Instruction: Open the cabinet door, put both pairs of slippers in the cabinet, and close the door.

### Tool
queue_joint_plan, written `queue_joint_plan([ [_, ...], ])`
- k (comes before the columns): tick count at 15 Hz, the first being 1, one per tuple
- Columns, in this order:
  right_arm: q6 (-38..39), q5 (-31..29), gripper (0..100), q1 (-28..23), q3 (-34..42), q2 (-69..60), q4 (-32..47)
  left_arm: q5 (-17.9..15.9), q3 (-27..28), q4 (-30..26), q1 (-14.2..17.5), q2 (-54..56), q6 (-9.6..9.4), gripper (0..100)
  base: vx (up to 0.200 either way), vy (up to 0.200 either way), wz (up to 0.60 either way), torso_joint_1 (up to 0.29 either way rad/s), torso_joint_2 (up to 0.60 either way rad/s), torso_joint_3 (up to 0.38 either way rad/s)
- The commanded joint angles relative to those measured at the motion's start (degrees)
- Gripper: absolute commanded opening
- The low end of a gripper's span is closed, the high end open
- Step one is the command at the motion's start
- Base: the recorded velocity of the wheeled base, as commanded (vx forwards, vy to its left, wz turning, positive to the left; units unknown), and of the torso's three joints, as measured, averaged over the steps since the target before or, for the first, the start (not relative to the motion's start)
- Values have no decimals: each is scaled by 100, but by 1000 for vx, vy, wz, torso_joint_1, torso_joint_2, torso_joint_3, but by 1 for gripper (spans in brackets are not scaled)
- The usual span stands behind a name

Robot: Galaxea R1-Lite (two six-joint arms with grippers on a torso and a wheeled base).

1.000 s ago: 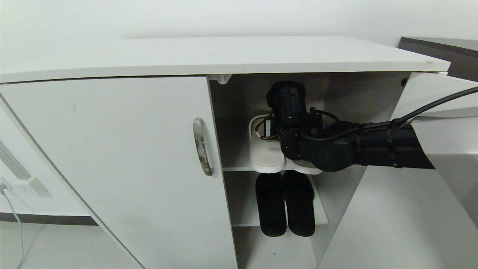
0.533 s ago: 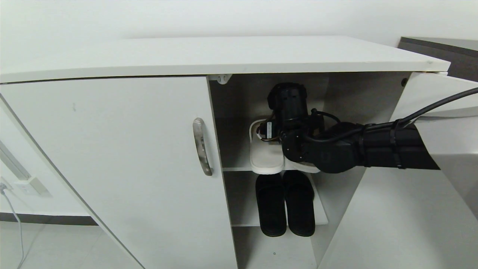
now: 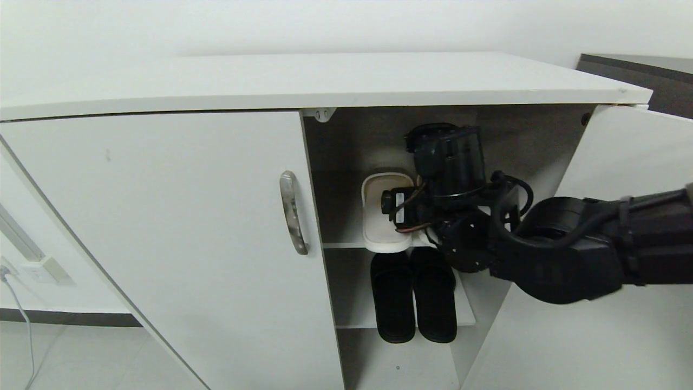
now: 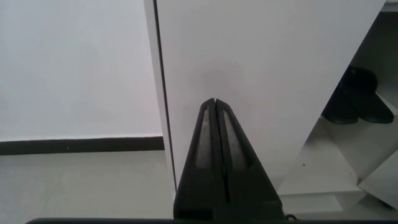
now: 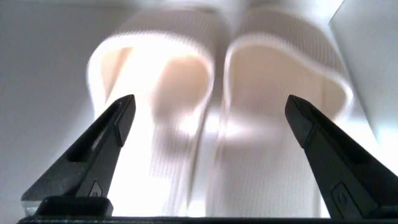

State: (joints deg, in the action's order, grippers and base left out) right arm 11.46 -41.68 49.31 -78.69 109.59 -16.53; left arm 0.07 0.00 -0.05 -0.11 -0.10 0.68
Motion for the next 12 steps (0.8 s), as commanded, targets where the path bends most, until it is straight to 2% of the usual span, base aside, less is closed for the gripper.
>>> queue_joint_plan([
  [1, -30, 512, 100, 386, 1216, -1203, -360, 1, 0, -4, 2, -8, 2, 0, 0, 0, 0, 0, 0, 0],
  [3, -188, 1188, 100, 474, 2033, -1845, -500, 1, 0, -4, 2, -8, 2, 0, 0, 0, 0, 0, 0, 0],
  [5, -258, 1698, 100, 474, 2543, -2214, -694, -7, 0, 5, 2, -8, 2, 0, 0, 0, 0, 0, 0, 0],
  [7, -249, 1804, 100, 474, 2596, -2188, -720, 1, 0, -4, 2, -8, 2, 0, 0, 0, 0, 0, 0, 0],
  [12, -258, 1804, 100, 474, 2648, -2082, -711, -7, 0, -4, 2, -8, 2, 0, -200, 0, 0, 5, 1, 0],
])
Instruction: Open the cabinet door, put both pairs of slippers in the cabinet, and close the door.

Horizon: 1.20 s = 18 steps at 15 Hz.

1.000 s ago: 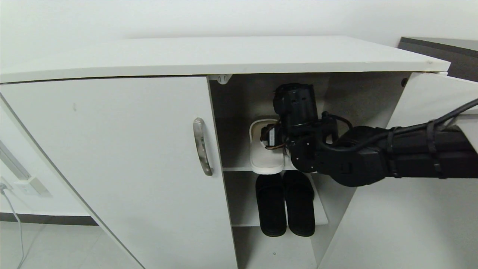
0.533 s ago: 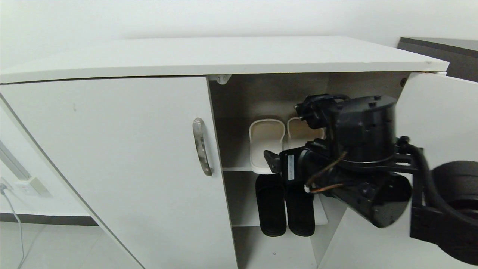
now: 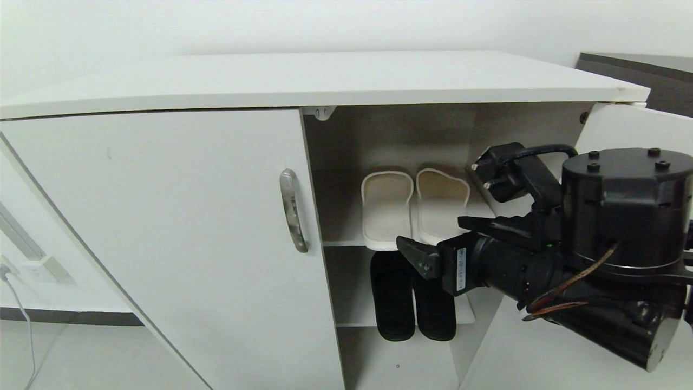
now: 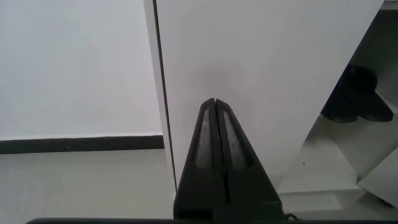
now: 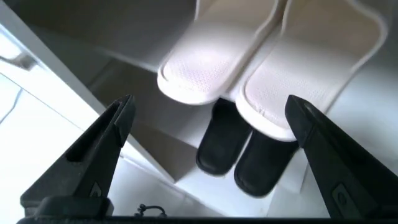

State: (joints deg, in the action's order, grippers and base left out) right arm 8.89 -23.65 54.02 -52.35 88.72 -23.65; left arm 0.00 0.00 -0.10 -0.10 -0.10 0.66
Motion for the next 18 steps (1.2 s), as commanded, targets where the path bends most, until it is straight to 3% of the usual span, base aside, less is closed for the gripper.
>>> queue_joint_plan([
  [1, -1, 1, 100, 12, 49, 31, 1, 0, 0, 1, 1, -8, 4, 0, -200, 0, 0, 12, 7, -7],
  [10, 34, 53, 100, 4, 146, 242, -8, 0, 9, 1, 1, -8, 4, 0, -200, 0, 0, 2, 2, 0],
  [15, -142, 282, 100, -181, 489, 374, -527, 0, 0, 10, 1, -8, 4, 0, -200, 0, 0, 1, 4, 0],
  [18, -150, 282, 100, -207, 524, 470, -535, 0, 0, 10, 1, -8, 4, 0, 0, 0, 0, 0, 0, 0],
])
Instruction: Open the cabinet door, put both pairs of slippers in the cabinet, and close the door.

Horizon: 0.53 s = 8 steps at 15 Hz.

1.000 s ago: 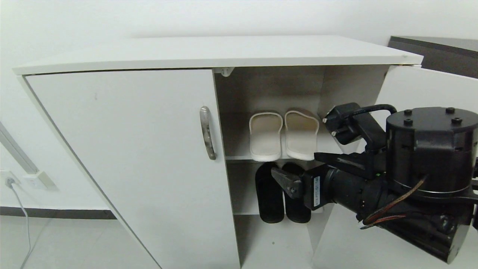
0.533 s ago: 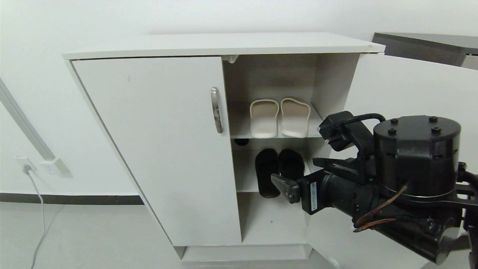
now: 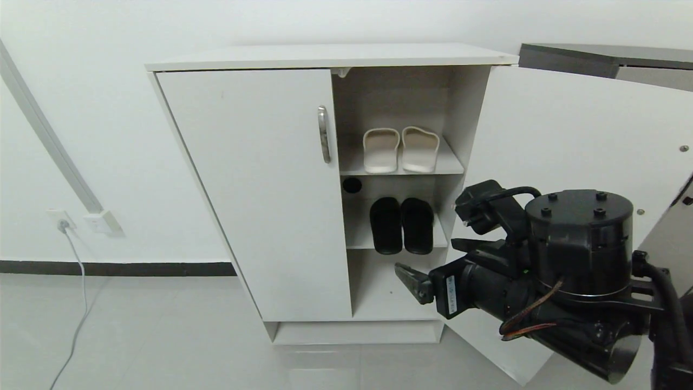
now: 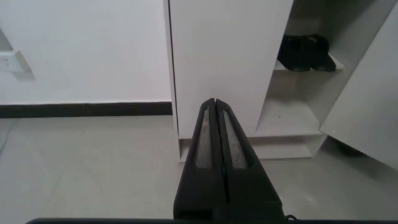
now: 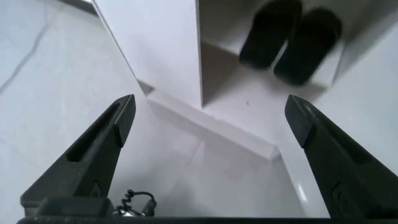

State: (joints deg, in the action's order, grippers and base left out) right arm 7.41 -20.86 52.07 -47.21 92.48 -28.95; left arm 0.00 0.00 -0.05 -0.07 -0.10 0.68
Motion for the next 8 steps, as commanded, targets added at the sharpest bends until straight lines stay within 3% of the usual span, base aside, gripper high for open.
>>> queue_joint_plan([
  [1, 6, 3, 100, -21, 10, 148, -5, 9, 0, -4, -1, -8, 2, 0, 0, 0, 0, 0, 0, 0],
  [8, 6, -6, 100, -30, -25, 350, -14, 0, 0, -4, -1, -8, -7, 0, 0, 0, 0, 0, 0, 0],
])
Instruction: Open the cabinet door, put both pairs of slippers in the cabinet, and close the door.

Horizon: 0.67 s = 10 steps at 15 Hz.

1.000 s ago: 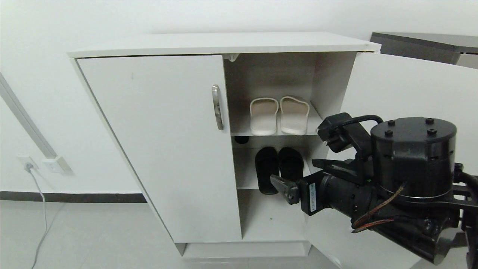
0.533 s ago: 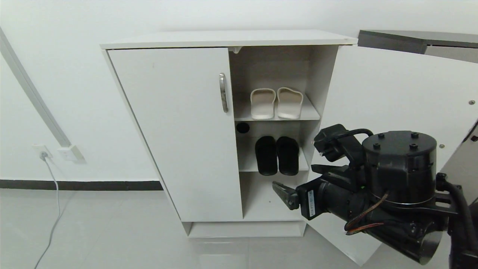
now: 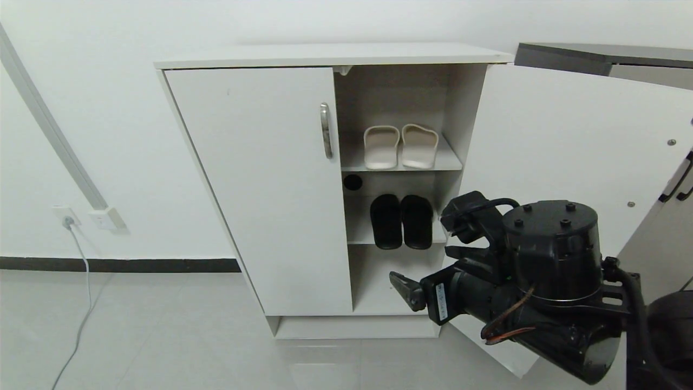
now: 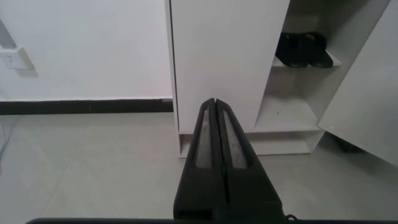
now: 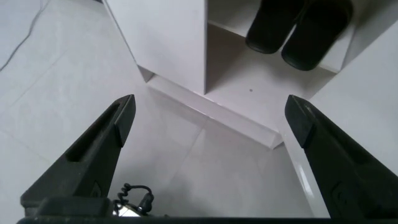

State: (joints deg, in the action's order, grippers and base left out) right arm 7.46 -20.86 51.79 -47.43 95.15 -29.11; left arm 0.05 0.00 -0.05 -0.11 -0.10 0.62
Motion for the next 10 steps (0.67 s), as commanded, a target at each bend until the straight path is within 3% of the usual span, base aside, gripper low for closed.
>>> queue_joint_plan([
  [1, 1, -6, 100, -2, 6, 100, -24, 4, 0, -4, 2, -8, -1, 0, 0, 0, 0, 0, 0, 0],
  [10, -17, -24, 100, -28, 24, 153, -60, 4, 0, -4, 2, -8, -18, 0, 0, 0, 0, 0, 0, 0],
])
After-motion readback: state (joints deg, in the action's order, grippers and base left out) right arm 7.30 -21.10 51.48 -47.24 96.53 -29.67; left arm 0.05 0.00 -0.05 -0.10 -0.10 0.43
